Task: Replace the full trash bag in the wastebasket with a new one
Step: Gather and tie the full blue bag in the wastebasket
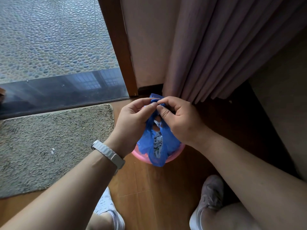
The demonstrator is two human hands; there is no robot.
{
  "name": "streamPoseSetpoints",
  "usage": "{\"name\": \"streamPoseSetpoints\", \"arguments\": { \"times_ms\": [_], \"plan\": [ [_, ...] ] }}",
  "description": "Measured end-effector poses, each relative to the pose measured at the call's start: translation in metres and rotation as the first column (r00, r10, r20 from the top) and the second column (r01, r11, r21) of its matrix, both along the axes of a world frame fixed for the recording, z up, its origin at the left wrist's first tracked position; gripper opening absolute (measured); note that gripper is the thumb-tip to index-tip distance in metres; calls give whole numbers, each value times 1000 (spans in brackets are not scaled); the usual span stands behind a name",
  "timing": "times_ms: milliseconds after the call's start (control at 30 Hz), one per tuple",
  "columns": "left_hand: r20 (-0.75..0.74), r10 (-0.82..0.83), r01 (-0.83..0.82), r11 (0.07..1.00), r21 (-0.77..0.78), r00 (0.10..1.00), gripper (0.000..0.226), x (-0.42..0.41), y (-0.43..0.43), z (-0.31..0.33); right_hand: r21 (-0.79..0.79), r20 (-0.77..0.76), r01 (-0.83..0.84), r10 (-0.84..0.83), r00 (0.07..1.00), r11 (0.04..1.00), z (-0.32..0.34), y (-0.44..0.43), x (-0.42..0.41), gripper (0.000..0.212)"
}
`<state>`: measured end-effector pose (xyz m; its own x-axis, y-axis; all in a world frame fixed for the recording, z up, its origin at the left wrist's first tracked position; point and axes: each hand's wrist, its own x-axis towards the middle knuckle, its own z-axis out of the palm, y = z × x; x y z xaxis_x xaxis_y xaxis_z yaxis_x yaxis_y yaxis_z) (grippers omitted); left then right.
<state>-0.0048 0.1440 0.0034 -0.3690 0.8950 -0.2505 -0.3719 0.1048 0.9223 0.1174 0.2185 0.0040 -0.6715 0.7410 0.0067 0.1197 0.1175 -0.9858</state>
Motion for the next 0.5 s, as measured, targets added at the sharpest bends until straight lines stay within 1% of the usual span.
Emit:
{"name": "streamPoseSetpoints", "arguments": {
  "times_ms": [100,167,233,300,400,500],
  "plan": [
    [-4,42,-42,999,28,999,16,3,1,3,-19,-16,38,-38,999,999,1,0,0,8],
    [7,67,-67,997,32,998,16,5,2,4,-15,-14,91,-92,996,996,1,0,-1,10],
    [6,71,-71,997,29,997,11,3,3,3,-40,-9,178,-179,984,983,2,4,-2,14],
    [1,53,-53,998,23,999,8,1,3,0,-107,-16,259,-263,965,960,4,10,-2,20],
    [13,-5,5,999,46,1000,10,0,1,0,-206,-2,353,-361,933,913,7,18,-1,19],
    [26,-29,26,996,87,999,5,0,1,5,-235,52,444,-445,894,865,4,21,-1,19]
  ]
}}
